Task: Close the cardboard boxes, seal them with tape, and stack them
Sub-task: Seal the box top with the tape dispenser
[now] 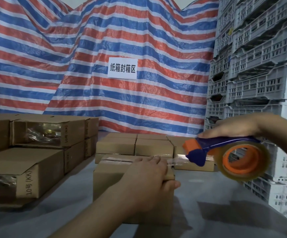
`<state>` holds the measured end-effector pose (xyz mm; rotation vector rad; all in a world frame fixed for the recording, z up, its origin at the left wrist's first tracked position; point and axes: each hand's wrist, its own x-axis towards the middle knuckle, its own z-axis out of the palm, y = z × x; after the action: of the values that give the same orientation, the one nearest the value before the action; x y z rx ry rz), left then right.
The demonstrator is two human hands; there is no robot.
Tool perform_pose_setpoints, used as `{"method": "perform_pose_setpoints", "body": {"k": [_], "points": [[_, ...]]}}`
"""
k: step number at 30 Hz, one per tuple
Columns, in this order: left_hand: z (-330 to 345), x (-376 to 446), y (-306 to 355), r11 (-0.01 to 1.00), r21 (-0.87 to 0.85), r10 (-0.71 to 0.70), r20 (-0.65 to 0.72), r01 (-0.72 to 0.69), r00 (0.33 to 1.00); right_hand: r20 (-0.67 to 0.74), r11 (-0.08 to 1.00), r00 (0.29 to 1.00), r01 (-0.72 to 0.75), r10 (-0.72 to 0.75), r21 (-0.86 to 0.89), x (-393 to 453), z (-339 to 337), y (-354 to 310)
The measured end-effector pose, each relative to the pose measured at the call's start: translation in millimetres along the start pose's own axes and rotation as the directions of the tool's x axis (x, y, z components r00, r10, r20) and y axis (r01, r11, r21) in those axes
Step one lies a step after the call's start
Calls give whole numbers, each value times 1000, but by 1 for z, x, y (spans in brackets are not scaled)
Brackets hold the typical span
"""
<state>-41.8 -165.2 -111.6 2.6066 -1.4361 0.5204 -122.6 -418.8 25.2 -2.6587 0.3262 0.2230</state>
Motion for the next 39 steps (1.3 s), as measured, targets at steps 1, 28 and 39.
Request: {"method": "perform_pose_setpoints", "body": {"k": [1,28,39], "points": [[1,0,-1,1000,-18,8,-14,-8,1000,-48,995,998,-37,32,-96,-1,1,-4],[-2,-1,4,1000,7,-4,-41,4,999,-731,719,680,-479,-59,-504,27,162,63],[0,1,3,1000,3,17,-60,-17,998,-831,955,524,-103,-185,-277,14,144,22]]}}
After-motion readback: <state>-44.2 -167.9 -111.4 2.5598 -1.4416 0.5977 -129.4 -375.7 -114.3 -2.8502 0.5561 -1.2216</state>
